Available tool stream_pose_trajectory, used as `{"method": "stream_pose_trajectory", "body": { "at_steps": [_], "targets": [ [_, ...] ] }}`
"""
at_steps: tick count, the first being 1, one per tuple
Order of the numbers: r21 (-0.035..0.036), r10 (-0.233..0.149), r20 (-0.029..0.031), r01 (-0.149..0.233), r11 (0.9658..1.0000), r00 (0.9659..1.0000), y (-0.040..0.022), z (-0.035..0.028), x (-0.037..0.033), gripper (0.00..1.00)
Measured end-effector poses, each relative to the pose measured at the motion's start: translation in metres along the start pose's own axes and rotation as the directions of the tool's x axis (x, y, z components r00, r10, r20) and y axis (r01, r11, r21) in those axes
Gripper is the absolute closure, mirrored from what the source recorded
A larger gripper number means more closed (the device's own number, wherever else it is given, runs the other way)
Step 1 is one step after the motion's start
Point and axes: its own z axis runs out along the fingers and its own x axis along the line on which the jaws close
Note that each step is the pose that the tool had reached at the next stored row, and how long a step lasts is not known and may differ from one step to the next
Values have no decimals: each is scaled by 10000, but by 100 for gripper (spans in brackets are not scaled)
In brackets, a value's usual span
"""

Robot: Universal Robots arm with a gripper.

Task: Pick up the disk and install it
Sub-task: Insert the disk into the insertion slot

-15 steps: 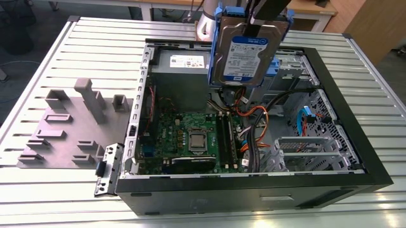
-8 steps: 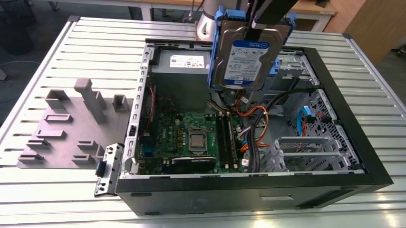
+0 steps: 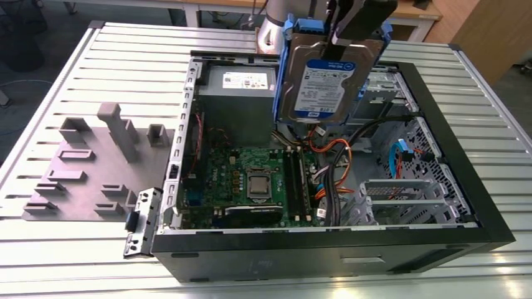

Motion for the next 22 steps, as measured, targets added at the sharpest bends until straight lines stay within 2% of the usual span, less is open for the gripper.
{"method": "stream_pose_trajectory", "body": {
  "at_steps": [10,22],
  "targets": [
    [1,0,1,0,10000,10000,-7,-6,168,65],
    [0,0,0,0,10000,10000,-16,-15,401,65]
  ]
}}
